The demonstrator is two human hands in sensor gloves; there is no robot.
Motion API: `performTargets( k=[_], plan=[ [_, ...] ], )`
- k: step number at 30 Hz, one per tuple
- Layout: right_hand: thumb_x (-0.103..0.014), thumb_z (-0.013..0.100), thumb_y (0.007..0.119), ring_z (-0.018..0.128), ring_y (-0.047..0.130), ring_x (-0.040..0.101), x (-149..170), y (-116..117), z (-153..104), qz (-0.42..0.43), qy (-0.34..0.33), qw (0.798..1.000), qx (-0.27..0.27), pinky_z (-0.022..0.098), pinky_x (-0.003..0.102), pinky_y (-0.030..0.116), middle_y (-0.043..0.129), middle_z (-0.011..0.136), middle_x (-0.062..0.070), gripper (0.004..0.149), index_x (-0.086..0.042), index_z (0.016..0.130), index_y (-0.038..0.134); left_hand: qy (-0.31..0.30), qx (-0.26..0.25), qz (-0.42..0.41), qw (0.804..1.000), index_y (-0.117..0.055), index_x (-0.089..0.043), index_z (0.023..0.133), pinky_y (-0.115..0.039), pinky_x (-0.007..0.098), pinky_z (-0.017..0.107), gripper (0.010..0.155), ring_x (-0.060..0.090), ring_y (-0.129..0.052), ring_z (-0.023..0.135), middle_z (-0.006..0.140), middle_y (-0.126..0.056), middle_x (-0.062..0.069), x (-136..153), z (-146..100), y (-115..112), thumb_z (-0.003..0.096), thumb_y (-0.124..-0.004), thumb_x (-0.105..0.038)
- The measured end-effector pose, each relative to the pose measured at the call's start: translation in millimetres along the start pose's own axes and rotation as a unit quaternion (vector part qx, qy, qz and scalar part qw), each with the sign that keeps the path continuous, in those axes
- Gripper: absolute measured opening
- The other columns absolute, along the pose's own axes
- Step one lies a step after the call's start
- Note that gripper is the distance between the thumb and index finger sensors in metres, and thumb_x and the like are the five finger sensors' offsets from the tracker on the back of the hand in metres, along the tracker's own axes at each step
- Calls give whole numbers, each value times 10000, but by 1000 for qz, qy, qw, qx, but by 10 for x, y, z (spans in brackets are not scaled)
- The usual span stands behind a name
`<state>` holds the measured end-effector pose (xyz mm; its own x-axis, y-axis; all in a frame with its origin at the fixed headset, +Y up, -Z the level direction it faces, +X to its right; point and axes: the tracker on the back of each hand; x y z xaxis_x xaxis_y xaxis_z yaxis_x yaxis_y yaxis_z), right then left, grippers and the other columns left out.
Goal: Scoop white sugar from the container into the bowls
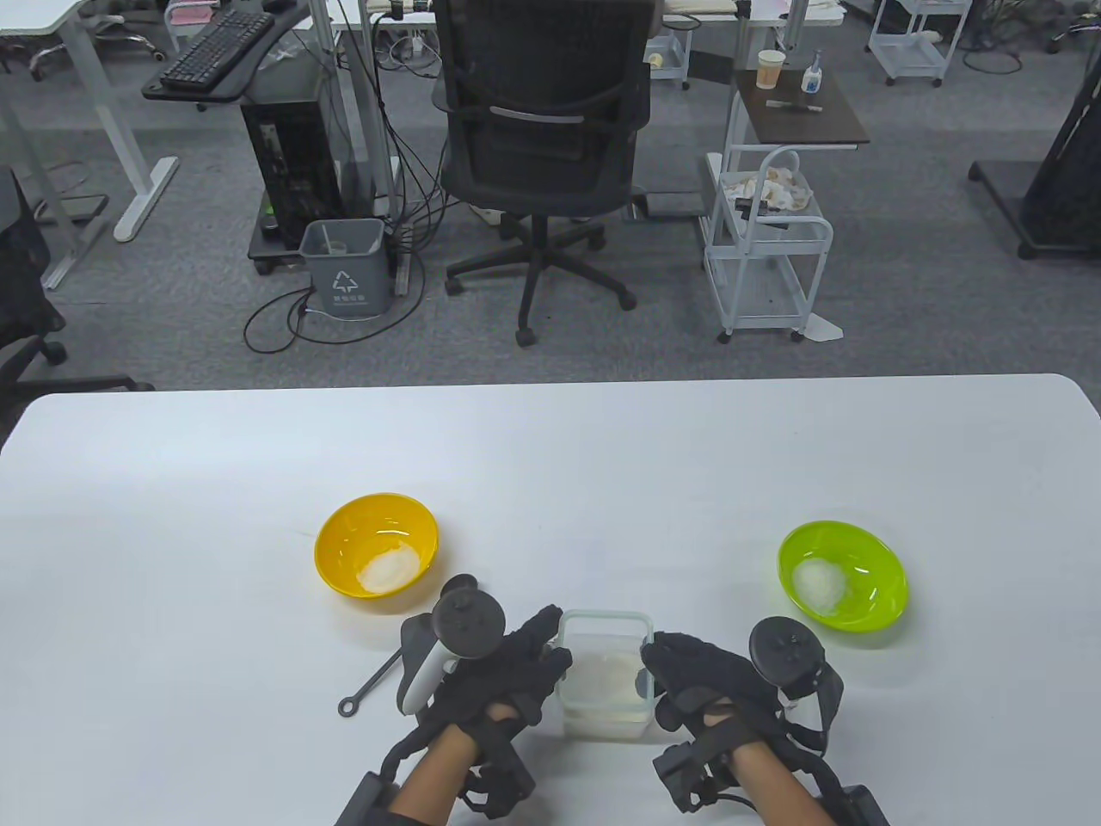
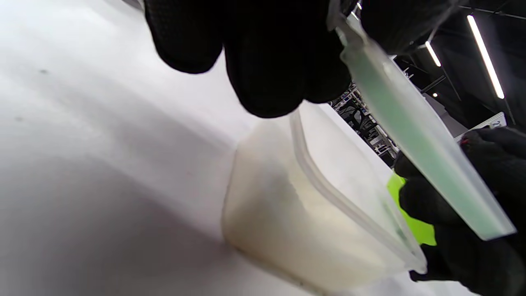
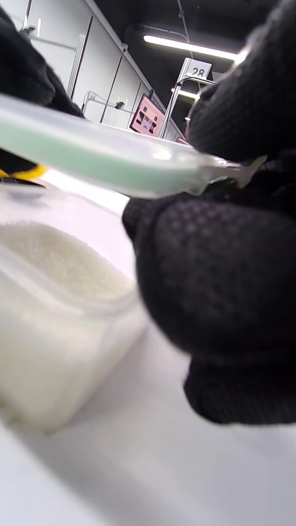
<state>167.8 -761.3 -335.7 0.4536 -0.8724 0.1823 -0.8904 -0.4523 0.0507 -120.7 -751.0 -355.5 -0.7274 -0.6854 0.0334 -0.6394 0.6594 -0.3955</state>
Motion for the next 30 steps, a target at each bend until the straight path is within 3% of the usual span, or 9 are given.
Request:
performTargets(
  k=[5, 11, 24, 30],
  plan=[
    [-448, 442, 852, 177, 998, 148, -127, 24, -41, -163, -50, 984, 56, 424, 415, 839, 1039, 528, 76, 485, -179, 846, 875, 22, -29, 65, 997, -620, -347, 1051, -821, 385, 590, 630, 50, -1041, 577, 756, -945, -186, -51, 12, -44, 459, -720, -536],
    [-437, 428, 880, 125, 978, 137, -158, 85, -50, -234, -55, 968, 75, 395, 409, 849, 1049, 501, 73, 524, -159, 870, 849, 37, -71, 137, 987, -693, -343, 1014, -858, 369, 541, 625, 35, -1073, 495, 679, -989, -204, -146, -11, -76, 434, -762, -566],
    [-446, 438, 859, 232, 1002, 168, -146, 123, -66, -258, -61, 961, 78, 460, 435, 817, 1015, 608, 76, 492, -229, 878, 837, 49, -98, 173, 979, -753, -370, 960, -853, 380, 538, 602, 44, -1070, 503, 702, -976, -202, -158, -45, -124, 401, -791, -590],
    [-481, 435, 860, 297, 989, 184, -274, 195, -174, -370, -122, 912, 129, 510, 453, 786, 974, 655, 86, 452, -274, 836, 857, 28, -157, 269, 950, -797, -387, 895, -854, 384, 534, 546, 52, -1074, 506, 705, -982, -193, -295, -124, -176, 394, -782, -604]
  ],
)
Point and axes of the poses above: the tracker on the back of each hand, its own x axis roughly to the little-finger side, its own z axis roughly from the wrist to the fingertips, y = z × x
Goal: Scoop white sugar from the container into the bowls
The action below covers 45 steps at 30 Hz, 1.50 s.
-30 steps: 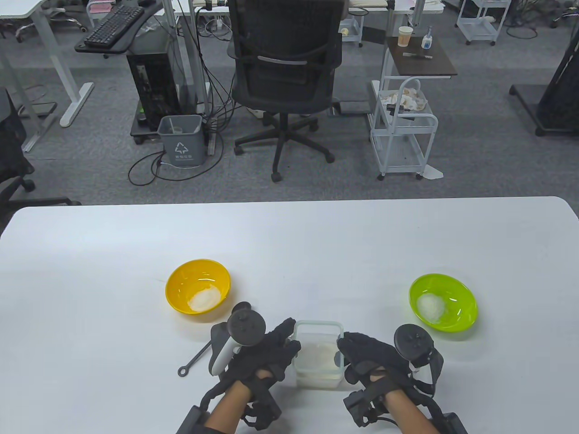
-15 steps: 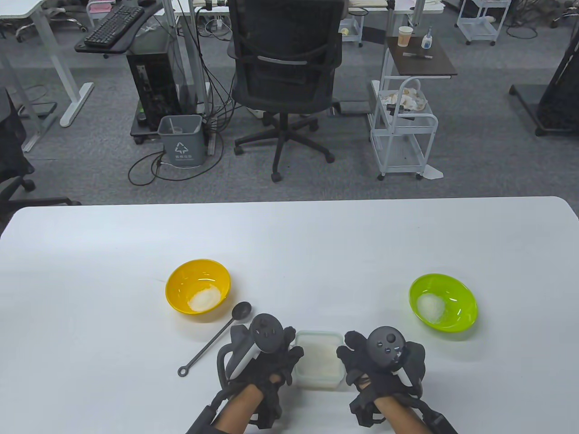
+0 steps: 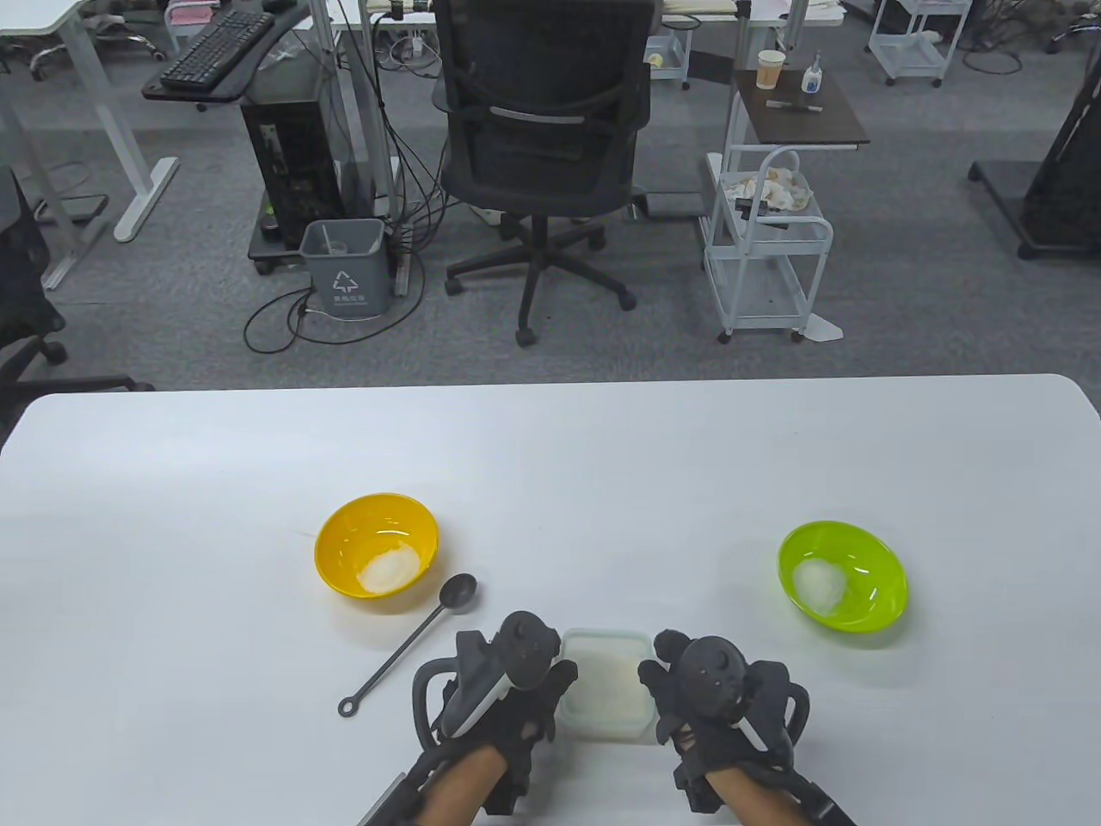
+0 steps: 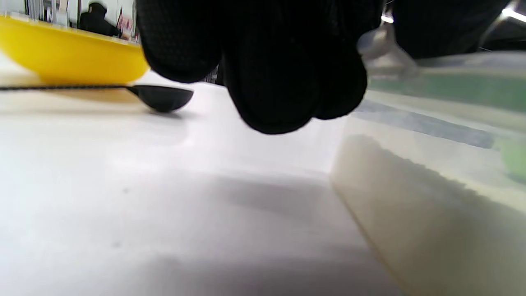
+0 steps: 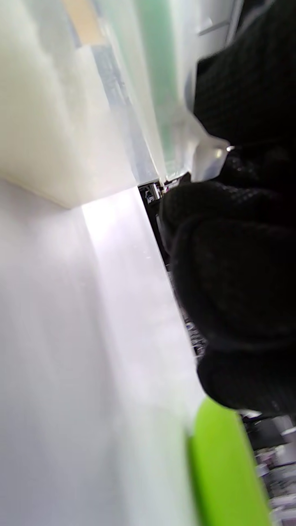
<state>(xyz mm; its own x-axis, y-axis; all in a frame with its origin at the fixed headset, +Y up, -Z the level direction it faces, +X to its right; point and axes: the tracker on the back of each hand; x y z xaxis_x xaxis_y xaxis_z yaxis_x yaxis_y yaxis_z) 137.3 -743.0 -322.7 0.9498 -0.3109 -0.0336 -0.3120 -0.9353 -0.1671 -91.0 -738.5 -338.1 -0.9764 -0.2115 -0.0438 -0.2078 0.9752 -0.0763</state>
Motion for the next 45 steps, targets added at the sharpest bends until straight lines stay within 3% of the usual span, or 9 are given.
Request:
performTargets(
  k=[5, 7, 13, 17, 28, 31, 36, 40, 45],
  plan=[
    [-457, 459, 822, 317, 1003, 230, -75, 18, -29, -25, -4, 1000, -6, 522, 484, 773, 994, 653, 127, 442, -203, 805, 925, 2, 3, 29, 1000, -853, -296, 887, -866, 402, 506, 583, 93, -1103, 463, 675, -1039, -127, -42, -7, -29, 410, -726, -606],
    [-445, 461, 818, 311, 1005, 234, -31, 37, -3, 14, 18, 999, -29, 517, 487, 775, 996, 647, 140, 446, -183, 807, 922, 4, 61, 2, 998, -868, -272, 876, -872, 403, 493, 585, 101, -1116, 445, 656, -1058, -123, -23, 31, -104, 442, -642, -592],
    [-390, 460, 805, 311, 1024, 223, 168, 149, 71, 190, 107, 969, -113, 496, 488, 791, 989, 631, 180, 470, -101, 825, 876, 38, 118, -106, 987, -866, -241, 871, -879, 396, 467, 575, 89, -1116, 413, 635, -1060, -111, 91, 95, -150, 446, -650, -564],
    [-396, 465, 794, 335, 1020, 222, 222, 176, 76, 217, 119, 960, -129, 511, 486, 782, 976, 651, 176, 475, -111, 839, 861, 32, 107, -87, 990, -865, -248, 870, -881, 389, 470, 575, 84, -1116, 418, 637, -1057, -125, 77, 89, -147, 447, -643, -567],
    [-418, 466, 791, 352, 1025, 231, 230, 162, 91, 203, 105, 965, -130, 520, 487, 778, 975, 666, 164, 484, -127, 846, 861, 23, 103, -70, 992, -855, -264, 888, -860, 412, 516, 583, 110, -1113, 482, 683, -1046, -115, 71, 97, -129, 444, -644, -577],
    [-433, 462, 803, 399, 1033, 257, 207, 115, 107, 175, 84, 974, -117, 538, 499, 766, 965, 712, 175, 506, -138, 872, 850, 4, 86, -44, 995, -807, -299, 944, -830, 435, 578, 611, 139, -1097, 598, 794, -1010, -98, 77, 100, -36, 431, -668, -600],
    [-491, 457, 805, 687, 959, 331, 89, -216, 128, 46, -29, 998, -35, 665, 550, 651, 824, 945, 169, 599, -220, 985, 728, -58, 9, 16, 998, -651, -365, 1052, -677, 513, 740, 708, 202, -927, 914, 1063, -787, -67, 74, 22, 283, 404, -691, -648],
    [-559, 450, 786, 867, 836, 356, 46, -407, 64, -58, -83, 995, 3, 721, 575, 573, 674, 1074, 146, 679, -267, 1043, 631, -71, -41, 55, 995, -503, -427, 1107, -441, 581, 835, 785, 256, -643, 1129, 1211, -504, -81, 107, -101, 415, 388, -689, -681],
    [-640, 439, 723, 1083, 558, 385, 122, -478, -27, -147, -134, 980, 12, 779, 626, 419, 414, 1192, 106, 796, -326, 1104, 418, -73, -40, 93, 992, -318, -483, 1129, -211, 605, 835, 868, 286, -298, 1220, 1247, -197, -121, 232, -182, 353, 371, -651, -742]
  ],
)
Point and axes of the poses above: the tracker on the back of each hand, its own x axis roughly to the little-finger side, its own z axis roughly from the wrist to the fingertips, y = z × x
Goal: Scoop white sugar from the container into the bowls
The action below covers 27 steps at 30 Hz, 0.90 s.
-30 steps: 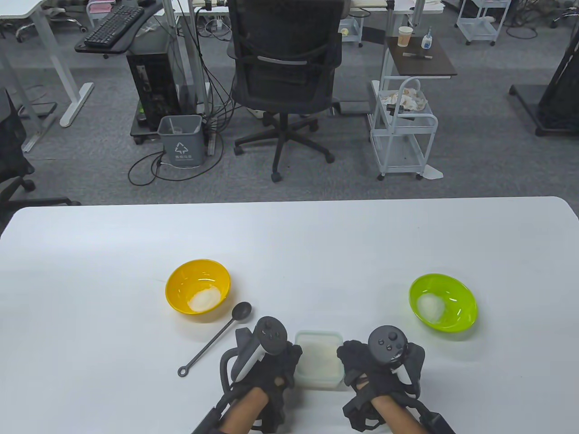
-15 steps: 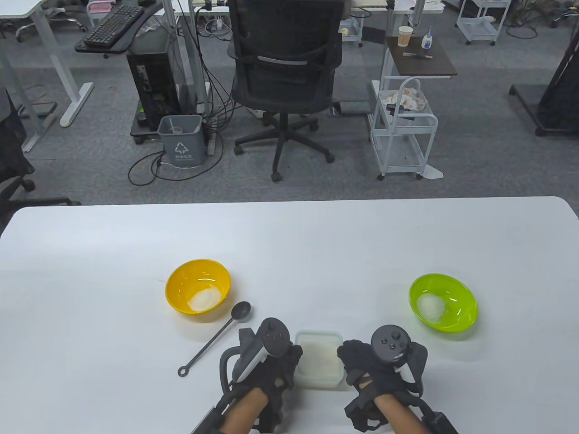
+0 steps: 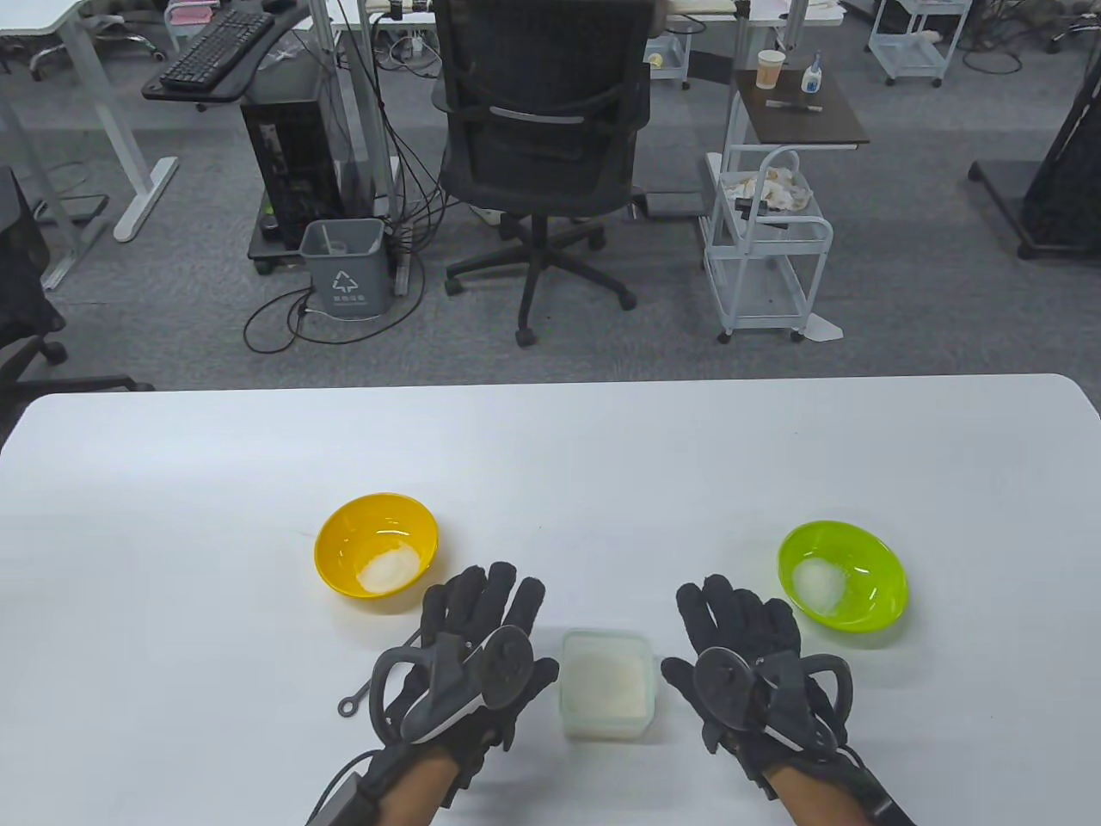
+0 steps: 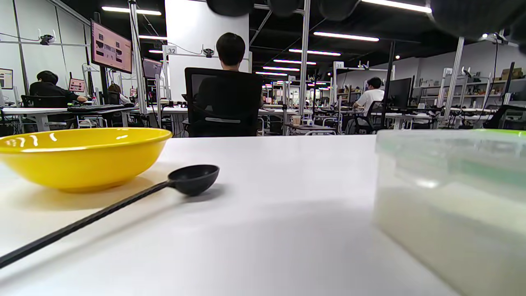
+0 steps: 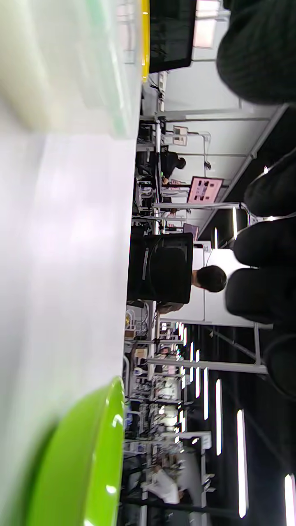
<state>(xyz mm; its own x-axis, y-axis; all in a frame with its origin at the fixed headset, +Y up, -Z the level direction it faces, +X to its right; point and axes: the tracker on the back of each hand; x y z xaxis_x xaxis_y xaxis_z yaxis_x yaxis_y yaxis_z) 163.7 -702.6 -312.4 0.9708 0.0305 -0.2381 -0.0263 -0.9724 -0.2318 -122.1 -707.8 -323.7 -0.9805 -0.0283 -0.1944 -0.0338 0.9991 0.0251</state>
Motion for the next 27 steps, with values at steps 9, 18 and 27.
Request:
performTargets(
  k=[9, 18, 27],
  plan=[
    [-714, 414, 677, 1152, 359, 411, 71, 174, -153, -12, -7, 1000, -5, 788, 661, 327, 282, 1220, 95, 863, -350, 1115, 330, -10, 33, -12, 999, -267, -491, 1125, -155, 601, 821, 889, 283, -216, 1217, 1236, -128, -126, 56, -65, -297, 362, -635, -760],
    [-714, 415, 674, 1152, 357, 410, 79, 196, -176, 2, -1, 1000, -14, 786, 662, 324, 293, 1216, 105, 857, -345, 1113, 341, -10, 46, -26, 999, -289, -490, 1125, -161, 599, 822, 878, 282, -241, 1218, 1241, -156, -123, 57, -60, -318, 363, -638, -753],
    [-708, 416, 675, 1148, 369, 411, 75, 204, -171, 10, 7, 1000, -18, 785, 662, 326, 304, 1213, 110, 852, -337, 1112, 351, -9, 54, -25, 998, -305, -481, 1127, -165, 598, 821, 871, 283, -257, 1217, 1242, -172, -118, 55, -67, -322, 367, -641, -745]
  ],
)
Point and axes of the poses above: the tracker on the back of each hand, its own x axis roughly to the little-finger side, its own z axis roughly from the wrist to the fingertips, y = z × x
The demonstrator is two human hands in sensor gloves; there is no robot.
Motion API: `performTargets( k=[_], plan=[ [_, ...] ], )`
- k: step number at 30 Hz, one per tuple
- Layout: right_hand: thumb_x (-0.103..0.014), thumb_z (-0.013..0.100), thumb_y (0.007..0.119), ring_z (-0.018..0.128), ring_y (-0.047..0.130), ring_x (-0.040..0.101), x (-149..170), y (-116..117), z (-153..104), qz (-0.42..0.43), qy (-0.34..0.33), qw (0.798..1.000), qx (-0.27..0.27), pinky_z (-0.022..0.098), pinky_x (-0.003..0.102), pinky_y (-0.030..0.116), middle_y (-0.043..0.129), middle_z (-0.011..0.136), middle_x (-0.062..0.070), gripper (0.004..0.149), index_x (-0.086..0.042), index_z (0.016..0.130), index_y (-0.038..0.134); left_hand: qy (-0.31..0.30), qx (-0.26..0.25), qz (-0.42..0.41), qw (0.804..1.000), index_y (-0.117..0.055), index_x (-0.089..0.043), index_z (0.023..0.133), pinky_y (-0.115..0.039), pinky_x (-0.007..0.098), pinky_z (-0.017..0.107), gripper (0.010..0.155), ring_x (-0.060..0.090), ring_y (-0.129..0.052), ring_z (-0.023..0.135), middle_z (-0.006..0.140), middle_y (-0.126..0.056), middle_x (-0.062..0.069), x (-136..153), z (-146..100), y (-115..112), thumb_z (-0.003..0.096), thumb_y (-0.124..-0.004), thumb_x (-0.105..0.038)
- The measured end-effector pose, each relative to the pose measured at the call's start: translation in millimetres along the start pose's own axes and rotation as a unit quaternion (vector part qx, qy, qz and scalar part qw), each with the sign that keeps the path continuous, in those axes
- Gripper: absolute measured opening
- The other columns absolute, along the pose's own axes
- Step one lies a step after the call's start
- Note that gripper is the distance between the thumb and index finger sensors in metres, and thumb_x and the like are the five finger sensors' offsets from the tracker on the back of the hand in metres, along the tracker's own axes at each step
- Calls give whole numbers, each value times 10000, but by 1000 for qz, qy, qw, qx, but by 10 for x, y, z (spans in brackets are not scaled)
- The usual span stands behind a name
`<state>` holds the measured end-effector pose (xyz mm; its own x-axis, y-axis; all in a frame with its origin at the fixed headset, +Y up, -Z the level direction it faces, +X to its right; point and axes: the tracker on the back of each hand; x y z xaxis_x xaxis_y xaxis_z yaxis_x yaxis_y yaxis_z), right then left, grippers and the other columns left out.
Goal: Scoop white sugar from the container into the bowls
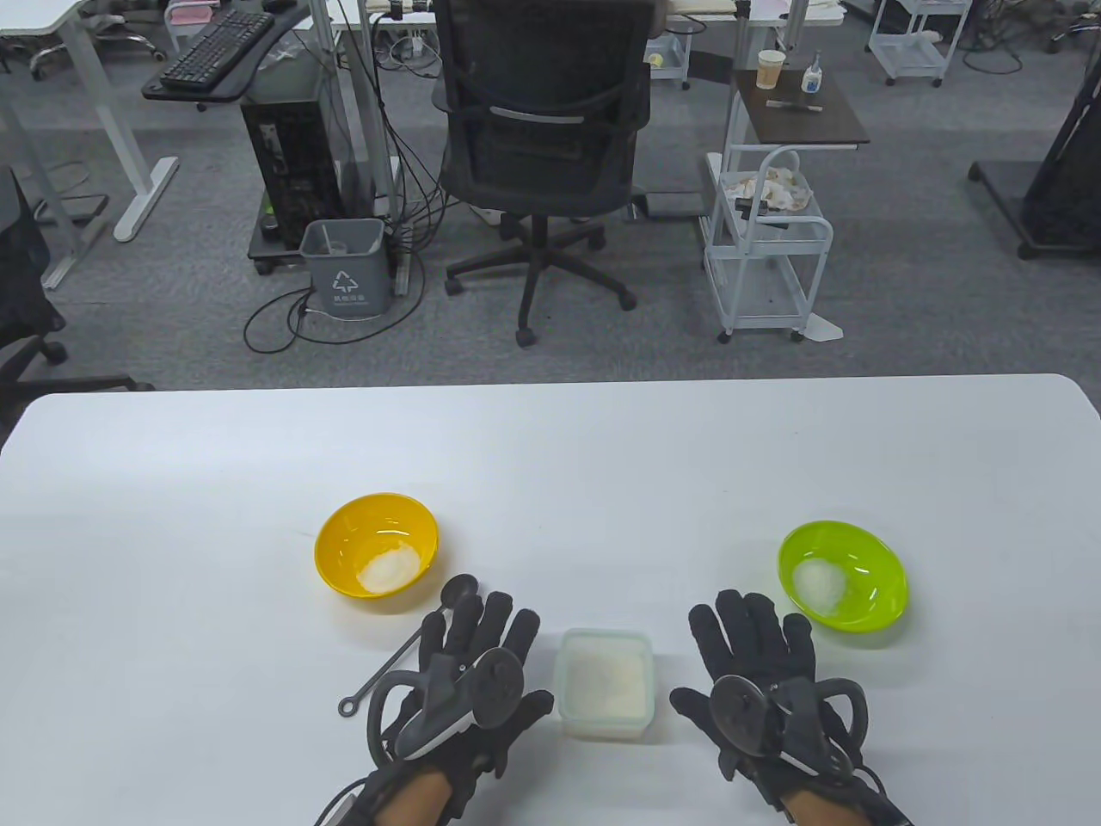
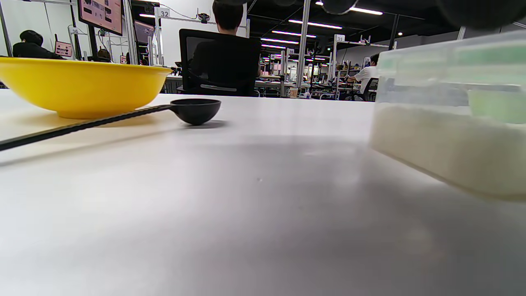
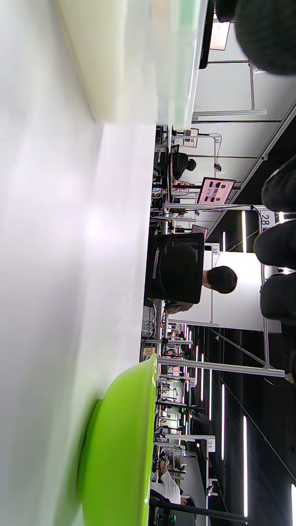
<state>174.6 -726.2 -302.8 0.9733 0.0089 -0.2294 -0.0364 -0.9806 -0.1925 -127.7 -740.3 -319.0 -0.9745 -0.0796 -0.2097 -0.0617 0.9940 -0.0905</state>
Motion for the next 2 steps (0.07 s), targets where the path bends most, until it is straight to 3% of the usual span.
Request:
performTargets(
  k=[2],
  plan=[
    [-709, 416, 673, 1149, 370, 411, -18, -3, -1, -2, -2, 1000, 0, 785, 662, 326, 306, 1213, 109, 852, -338, 1112, 353, 2, -1, -1, 1000, -309, -480, 1126, -166, 597, 822, 868, 280, -265, 1217, 1242, -181, -119, 3, 1, 2, 369, -641, -742]
  ],
)
Point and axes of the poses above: the tracker on the back of each hand, its own x axis roughly to the little-finger side, its own z axis roughly from the wrist to the fingertips, y = z × x
